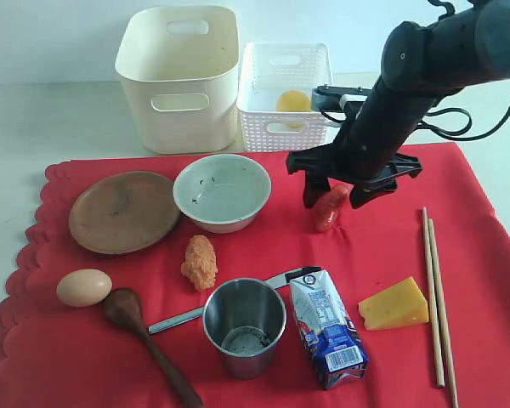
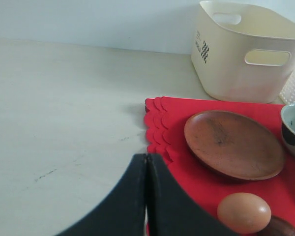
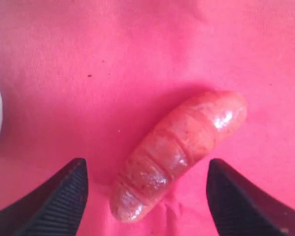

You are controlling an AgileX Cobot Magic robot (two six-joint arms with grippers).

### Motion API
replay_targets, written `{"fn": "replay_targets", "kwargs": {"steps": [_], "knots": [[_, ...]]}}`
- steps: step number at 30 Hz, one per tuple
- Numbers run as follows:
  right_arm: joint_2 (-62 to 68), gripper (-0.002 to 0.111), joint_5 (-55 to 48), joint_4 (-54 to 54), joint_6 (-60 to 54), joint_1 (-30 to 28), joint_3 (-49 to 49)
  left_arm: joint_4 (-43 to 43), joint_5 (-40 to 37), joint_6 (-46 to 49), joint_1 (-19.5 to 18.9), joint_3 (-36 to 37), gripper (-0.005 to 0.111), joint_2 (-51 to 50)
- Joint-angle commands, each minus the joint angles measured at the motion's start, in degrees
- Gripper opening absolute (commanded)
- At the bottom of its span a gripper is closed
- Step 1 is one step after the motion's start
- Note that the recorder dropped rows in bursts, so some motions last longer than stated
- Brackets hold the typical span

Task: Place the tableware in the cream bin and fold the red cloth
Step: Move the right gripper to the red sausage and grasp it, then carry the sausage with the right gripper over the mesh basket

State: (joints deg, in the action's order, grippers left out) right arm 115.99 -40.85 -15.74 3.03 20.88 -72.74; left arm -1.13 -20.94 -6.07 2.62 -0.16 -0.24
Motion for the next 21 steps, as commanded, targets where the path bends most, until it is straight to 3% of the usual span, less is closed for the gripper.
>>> {"fn": "replay_targets", "kwargs": {"steps": [1,13,15,21], "knots": [[0.1,0.065,1.5,1.2,0.0,-0.2,-0.4,-0.3,0.6,-0.1,-0.2,0.2,0.0,0.2],[2.7,0.062,2.4,1.3,0.0,-0.2,-0.4,-0.3,0.6,-0.1,-0.2,0.2,0.0,0.2],[2.8,0.058,2.9,1.3,0.0,-0.2,-0.4,-0.3,0.6,-0.1,-0.2,0.2,0.0,0.2],[2.8,0.029,3.5,1.3,-1.0,-0.2,-0.4,-0.3,0.6,-0.1,-0.2,0.2,0.0,0.2]]}}
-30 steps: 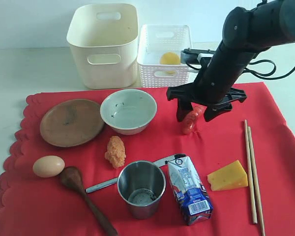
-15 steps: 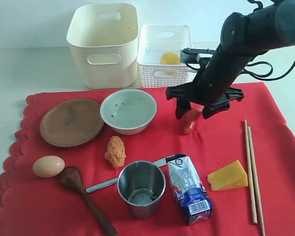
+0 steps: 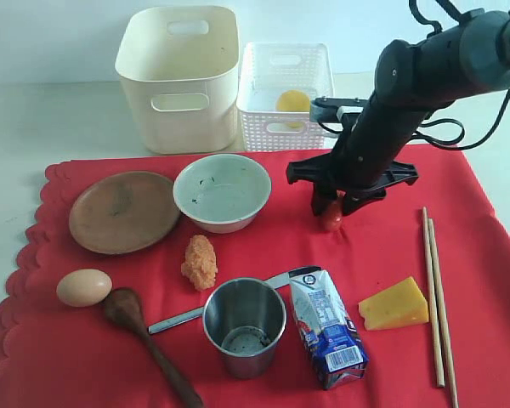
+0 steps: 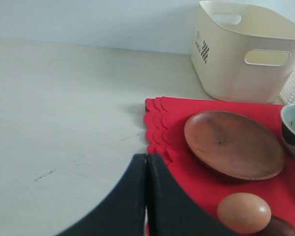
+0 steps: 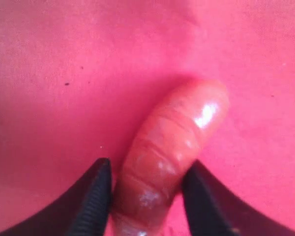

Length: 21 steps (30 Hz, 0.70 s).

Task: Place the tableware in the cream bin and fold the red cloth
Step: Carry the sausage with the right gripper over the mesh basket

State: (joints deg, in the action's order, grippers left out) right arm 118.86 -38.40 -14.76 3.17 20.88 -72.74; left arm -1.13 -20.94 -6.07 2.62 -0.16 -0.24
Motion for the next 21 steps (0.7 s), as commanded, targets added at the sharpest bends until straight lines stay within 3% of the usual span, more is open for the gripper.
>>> {"fn": "replay_targets", "kwargs": {"steps": [1,10,21], "knots": [[-0.1,0.025,1.1,0.3,-1.7,-0.2,-0.4,-0.3,0.6,-0.1,-0.2,0.2,0.0,0.2],[-2.0,0.0,-0.4,0.3,-6.1,-0.2,-0.4,-0.3,0.6,-0.1,-0.2,0.2,0.0,0.2],[-9.4,0.0,-0.5,0.3,-8.9,-0.2,-0.4,-0.3,0.6,-0.1,-0.2,0.2,0.0,0.2]]}}
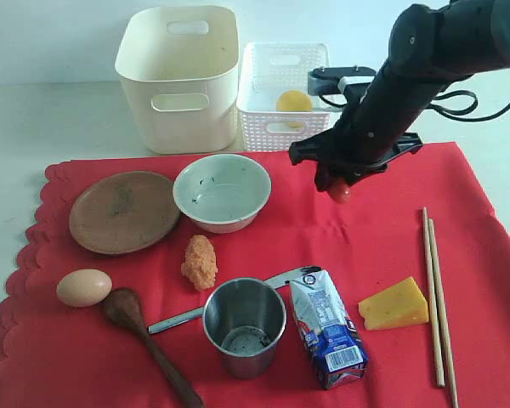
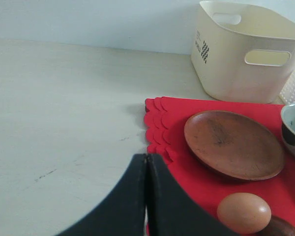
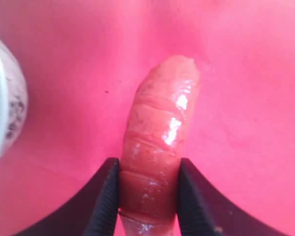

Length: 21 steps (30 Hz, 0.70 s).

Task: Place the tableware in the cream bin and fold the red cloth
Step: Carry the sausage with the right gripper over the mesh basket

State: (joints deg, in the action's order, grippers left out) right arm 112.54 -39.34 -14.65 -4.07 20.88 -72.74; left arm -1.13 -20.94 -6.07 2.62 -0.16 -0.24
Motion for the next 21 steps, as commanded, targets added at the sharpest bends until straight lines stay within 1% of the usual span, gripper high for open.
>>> {"fn": "replay_targets", "kwargs": {"steps": [1,7,21], "knots": [[-3.8,0.0,0.7,0.2,-2.2,-0.2,-0.4,-0.3,0.6,-0.1,-0.2,0.2,0.0,0.2],[-7.0,0.0,5.3,0.2,-2.3,-0.2,-0.4,-0.3,0.6,-0.1,-0.2,0.2,0.0,0.2],[-7.8,0.0,26.4,0.1,-4.1,-0.2,-0.4,-0.3,0.6,-0.1,-0.2,0.2,0.0,0.2]]}}
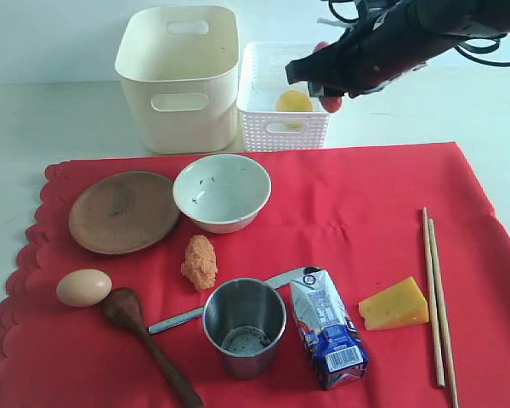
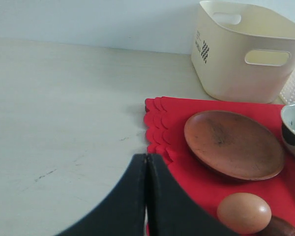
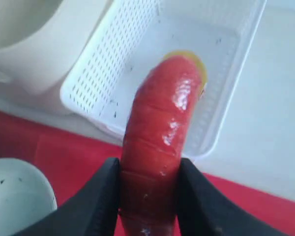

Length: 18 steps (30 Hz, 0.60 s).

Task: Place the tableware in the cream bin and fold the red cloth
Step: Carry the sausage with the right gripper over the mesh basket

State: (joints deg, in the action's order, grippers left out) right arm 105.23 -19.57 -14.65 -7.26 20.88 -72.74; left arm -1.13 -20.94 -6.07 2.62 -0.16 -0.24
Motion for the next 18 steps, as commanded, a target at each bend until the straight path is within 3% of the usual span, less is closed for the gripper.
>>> {"fn": "replay_targets", "kwargs": {"steps": [1,7,18], "knots": [[-0.5,0.0,7.8,0.1,-1.4,-0.2,-0.4,-0.3,0.6,-0.1,-0.2,0.2,0.0,0.2],[0.3,0.0,11.2,0.1,-4.0,-0.2,-1.8,-0.3,0.6,-0.1,-0.2,0.2,0.0,0.2],[12.0,0.0,0.0,-0.4,-4.1,-0.2,-16.1,-0.3,0.6,-0.1,-0.2,0.2,0.0,0.2]]}}
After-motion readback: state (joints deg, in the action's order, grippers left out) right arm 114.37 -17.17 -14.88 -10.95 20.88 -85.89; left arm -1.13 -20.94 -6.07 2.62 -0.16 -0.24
